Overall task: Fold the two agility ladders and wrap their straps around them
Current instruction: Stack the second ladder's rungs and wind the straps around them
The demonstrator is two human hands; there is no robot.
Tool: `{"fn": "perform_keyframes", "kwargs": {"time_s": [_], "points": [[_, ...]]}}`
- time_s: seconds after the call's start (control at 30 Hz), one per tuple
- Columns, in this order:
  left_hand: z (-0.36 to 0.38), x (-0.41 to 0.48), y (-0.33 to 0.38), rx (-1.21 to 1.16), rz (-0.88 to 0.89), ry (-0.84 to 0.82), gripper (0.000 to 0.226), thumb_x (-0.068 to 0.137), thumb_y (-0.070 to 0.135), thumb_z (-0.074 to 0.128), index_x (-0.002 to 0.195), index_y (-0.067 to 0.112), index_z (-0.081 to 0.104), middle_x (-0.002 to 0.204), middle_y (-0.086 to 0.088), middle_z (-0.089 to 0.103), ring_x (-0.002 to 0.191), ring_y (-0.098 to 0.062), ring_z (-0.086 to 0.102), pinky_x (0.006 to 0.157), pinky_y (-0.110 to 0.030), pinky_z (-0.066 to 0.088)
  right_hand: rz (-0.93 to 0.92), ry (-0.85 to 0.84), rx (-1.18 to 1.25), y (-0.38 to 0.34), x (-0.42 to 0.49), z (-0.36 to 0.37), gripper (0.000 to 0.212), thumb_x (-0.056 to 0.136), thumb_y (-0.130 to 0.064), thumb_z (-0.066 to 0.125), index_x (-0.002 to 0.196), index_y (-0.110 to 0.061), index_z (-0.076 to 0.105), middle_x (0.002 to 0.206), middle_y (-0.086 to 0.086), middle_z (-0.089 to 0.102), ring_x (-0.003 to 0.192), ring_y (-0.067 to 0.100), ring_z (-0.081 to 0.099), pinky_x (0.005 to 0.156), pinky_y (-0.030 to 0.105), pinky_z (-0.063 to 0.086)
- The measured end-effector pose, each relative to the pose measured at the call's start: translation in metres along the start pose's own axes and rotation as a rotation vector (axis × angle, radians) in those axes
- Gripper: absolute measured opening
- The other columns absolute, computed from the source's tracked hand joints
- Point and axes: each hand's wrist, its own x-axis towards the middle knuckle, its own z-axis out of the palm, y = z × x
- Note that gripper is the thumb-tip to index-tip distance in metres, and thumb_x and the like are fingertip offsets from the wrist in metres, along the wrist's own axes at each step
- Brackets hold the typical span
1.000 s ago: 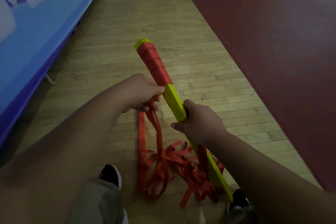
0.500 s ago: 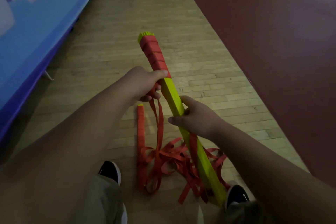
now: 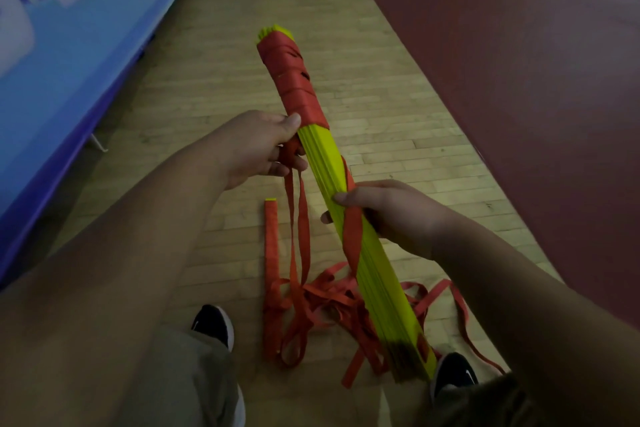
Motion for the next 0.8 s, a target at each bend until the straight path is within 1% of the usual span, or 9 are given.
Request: {"fn": "perform_keyframes", "kwargs": {"time_s": [0.07, 0.13, 0.27, 0.3, 0.37, 0.43, 0.5, 0.6, 0.8], "points": [[-0.001, -0.001, 0.000, 0.000, 0.007, -0.018, 0.035, 0.116, 0.036, 0.050, 0.110, 0.012, 0.074, 0.093, -0.006, 0.074, 0.078, -0.016, 0.078, 0.061, -0.026, 0.054, -0.030, 0.010, -0.015, 0.000, -0.001, -0.003, 0.030, 0.105, -0.034, 0.071, 0.128, -0.016, 0.077, 0.119, 0.004, 0.083, 0.115, 0.025, 0.079, 0.109, 0.048, 0.056], [-0.002, -0.002, 0.001, 0.004, 0.011, -0.019, 0.034, 0.115, 0.038, 0.051, 0.110, 0.014, 0.076, 0.094, -0.004, 0.075, 0.080, -0.016, 0.078, 0.061, -0.026, 0.054, -0.056, 0.007, -0.020, 0.002, -0.002, -0.003, 0.029, 0.105, -0.034, 0.072, 0.128, -0.018, 0.078, 0.118, 0.004, 0.083, 0.115, 0.024, 0.079, 0.109, 0.048, 0.056], [-0.002, -0.004, 0.003, 0.063, -0.020, -0.018, 0.038, 0.114, 0.043, 0.052, 0.114, 0.014, 0.076, 0.100, -0.009, 0.082, 0.084, -0.017, 0.081, 0.062, -0.028, 0.055, -0.082, 0.033, -0.031, 0.002, -0.004, 0.000, 0.026, 0.103, -0.032, 0.075, 0.127, -0.022, 0.079, 0.112, 0.001, 0.084, 0.108, 0.024, 0.080, 0.093, 0.036, 0.058], [-0.002, -0.005, 0.002, 0.083, -0.037, -0.024, 0.040, 0.114, 0.045, 0.052, 0.116, 0.013, 0.075, 0.102, -0.010, 0.083, 0.086, -0.018, 0.082, 0.063, -0.029, 0.055, -0.083, 0.042, -0.027, 0.003, -0.004, 0.000, 0.025, 0.103, -0.031, 0.076, 0.125, -0.020, 0.079, 0.105, 0.001, 0.085, 0.098, 0.022, 0.082, 0.085, 0.032, 0.059], [-0.002, -0.007, 0.003, 0.133, -0.073, -0.030, 0.044, 0.114, 0.049, 0.049, 0.116, 0.012, 0.074, 0.101, -0.007, 0.084, 0.086, -0.020, 0.083, 0.063, -0.028, 0.055, -0.085, 0.076, -0.017, 0.004, -0.004, 0.000, 0.022, 0.103, -0.025, 0.077, 0.123, -0.015, 0.078, 0.082, -0.007, 0.081, 0.068, 0.007, 0.076, 0.063, 0.019, 0.056], [-0.002, -0.010, 0.004, 0.164, -0.105, -0.029, 0.046, 0.114, 0.051, 0.048, 0.116, 0.012, 0.073, 0.100, -0.003, 0.085, 0.084, -0.019, 0.083, 0.061, -0.026, 0.054, -0.089, 0.135, -0.048, 0.007, -0.002, 0.000, 0.022, 0.102, -0.023, 0.078, 0.123, -0.015, 0.078, 0.070, -0.013, 0.075, 0.055, -0.001, 0.067, 0.053, 0.013, 0.050], [-0.001, -0.011, 0.005, 0.191, -0.125, -0.022, 0.047, 0.114, 0.053, 0.048, 0.115, 0.014, 0.074, 0.100, -0.002, 0.085, 0.081, -0.017, 0.082, 0.059, -0.025, 0.051, -0.093, 0.199, -0.088, 0.006, -0.001, 0.003, 0.023, 0.099, -0.027, 0.083, 0.120, -0.021, 0.079, 0.078, -0.012, 0.079, 0.063, 0.003, 0.073, 0.059, 0.019, 0.055], [0.001, -0.011, 0.006, 0.210, -0.132, -0.007, 0.047, 0.114, 0.052, 0.047, 0.111, 0.015, 0.077, 0.099, -0.003, 0.085, 0.077, -0.015, 0.081, 0.058, -0.024, 0.049, -0.079, 0.321, -0.169, 0.007, 0.003, 0.005, 0.024, 0.092, -0.037, 0.090, 0.111, -0.028, 0.078, 0.094, -0.005, 0.082, 0.085, 0.017, 0.080, 0.073, 0.036, 0.061], [0.007, -0.009, 0.006, 0.176, -0.108, -0.002, 0.039, 0.116, 0.038, 0.048, 0.115, 0.009, 0.075, 0.098, -0.004, 0.085, 0.082, -0.019, 0.082, 0.061, -0.028, 0.050, -0.061, 0.416, -0.292, 0.008, 0.007, 0.007, 0.032, 0.086, -0.036, 0.095, 0.104, -0.022, 0.072, 0.095, 0.004, 0.077, 0.083, 0.025, 0.080, 0.074, 0.047, 0.069]]}}
